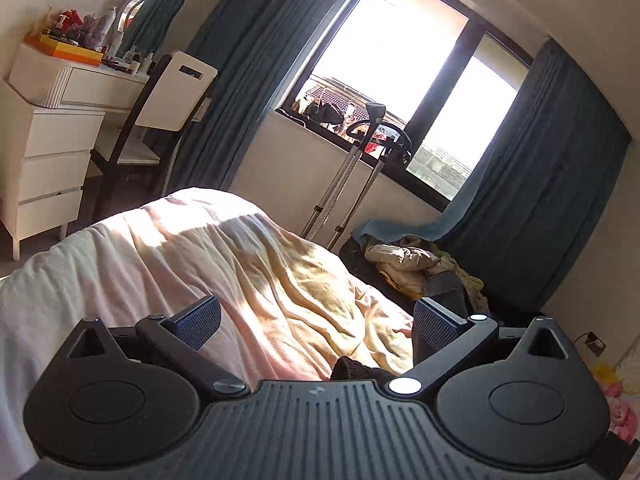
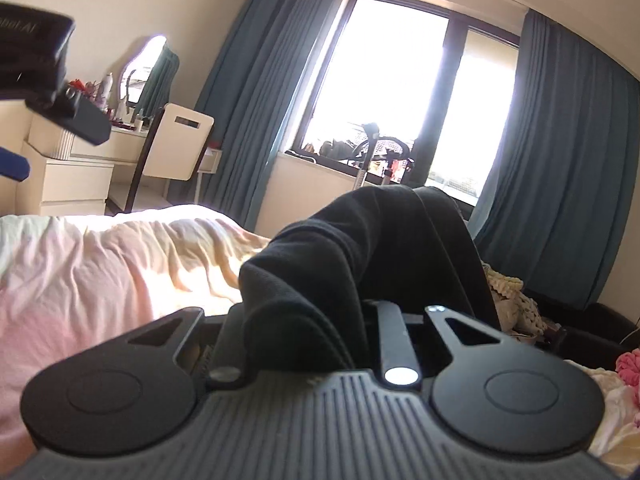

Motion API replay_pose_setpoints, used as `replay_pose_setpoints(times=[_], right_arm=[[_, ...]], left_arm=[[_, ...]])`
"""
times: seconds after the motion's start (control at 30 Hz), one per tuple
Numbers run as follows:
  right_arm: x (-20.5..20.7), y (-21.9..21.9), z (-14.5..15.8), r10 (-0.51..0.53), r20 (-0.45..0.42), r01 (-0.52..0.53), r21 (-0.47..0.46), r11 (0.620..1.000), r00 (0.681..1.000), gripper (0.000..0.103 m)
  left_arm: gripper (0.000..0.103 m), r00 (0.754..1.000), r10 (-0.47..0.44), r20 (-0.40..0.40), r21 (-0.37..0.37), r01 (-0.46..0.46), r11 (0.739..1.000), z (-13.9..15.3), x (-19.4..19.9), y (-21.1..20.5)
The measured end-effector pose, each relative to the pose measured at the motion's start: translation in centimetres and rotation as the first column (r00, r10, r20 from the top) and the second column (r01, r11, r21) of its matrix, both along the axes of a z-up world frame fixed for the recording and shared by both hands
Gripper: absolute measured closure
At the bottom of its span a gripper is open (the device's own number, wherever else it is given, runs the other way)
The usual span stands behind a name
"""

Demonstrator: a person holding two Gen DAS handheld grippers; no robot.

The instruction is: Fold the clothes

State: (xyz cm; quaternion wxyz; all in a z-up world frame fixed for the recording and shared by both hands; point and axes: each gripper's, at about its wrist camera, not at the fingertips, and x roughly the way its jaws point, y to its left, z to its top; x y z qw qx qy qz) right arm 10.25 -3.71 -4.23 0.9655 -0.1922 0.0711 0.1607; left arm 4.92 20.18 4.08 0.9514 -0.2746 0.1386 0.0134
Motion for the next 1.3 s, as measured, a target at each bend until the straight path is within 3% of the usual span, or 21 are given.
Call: replay_pose_setpoints(times=[0.1,0.17,0.3,0.4,0.53,0.57,0.67,0.77,0.83,1.0,1.1,1.3], right_arm=[[0.4,4.5,-3.7,0.042,-0.077,-0.048,-0.079,0.996,0.996,0.079],[0.5,6.0,-4.8,0.028,-0.077,-0.035,-0.100,0.994,0.997,0.078],[0.5,5.1,-3.2,0.046,-0.096,-0.050,-0.043,0.998,0.994,0.072],[-0.5,4.0,-2.2,0.130,-0.126,-0.137,-0.049,0.989,0.983,0.057],[-4.5,1.1,-1.0,0.245,-0.134,-0.252,-0.043,0.967,0.960,0.047],[-5.5,0.1,-0.6,0.262,-0.130,-0.267,-0.025,0.963,0.956,0.041],[-8.4,-3.7,0.7,0.281,-0.118,-0.276,0.055,0.960,0.952,0.040],[-9.5,-8.1,1.7,0.215,-0.083,-0.198,0.177,0.964,0.973,0.039],[-9.1,-10.8,1.9,0.106,-0.080,-0.081,0.267,0.960,0.991,0.039],[-6.3,-15.1,0.5,-0.108,-0.136,0.146,0.310,0.939,0.985,0.039],[-4.9,-16.7,-2.0,-0.093,-0.255,0.187,0.373,0.909,0.962,0.034],[-4.5,-15.2,-5.4,-0.077,-0.312,0.187,0.340,0.922,0.947,0.031]], left_arm=[[0.000,1.000,0.009,-0.004,-0.034,-0.009,0.999,-0.4,0.1,1.1],[0.000,1.000,0.010,-0.025,-0.020,-0.011,1.000,-0.7,0.6,1.2],[0.000,0.999,-0.032,-0.042,0.016,0.033,0.999,-1.3,1.3,0.4],[0.000,0.995,-0.080,-0.054,0.077,0.084,0.993,-1.4,1.8,-0.9],[0.000,0.985,-0.148,-0.084,0.113,0.157,0.981,-1.9,2.1,-2.2],[0.000,0.983,-0.160,-0.092,0.120,0.170,0.978,-2.0,2.1,-2.5],[0.000,0.978,-0.178,-0.108,0.168,0.195,0.966,-2.3,2.3,-4.0],[0.000,0.975,-0.185,-0.124,0.203,0.208,0.957,-3.1,2.3,-6.3],[0.000,0.973,-0.190,-0.135,0.227,0.217,0.950,-3.7,2.3,-7.8],[0.000,0.976,-0.176,-0.127,0.322,0.208,0.924,-5.6,2.2,-12.0],[0.000,0.986,-0.088,-0.142,0.398,0.138,0.907,-7.7,3.0,-14.2],[0.000,0.982,-0.066,-0.178,0.327,0.122,0.937,-8.6,3.4,-13.6]])
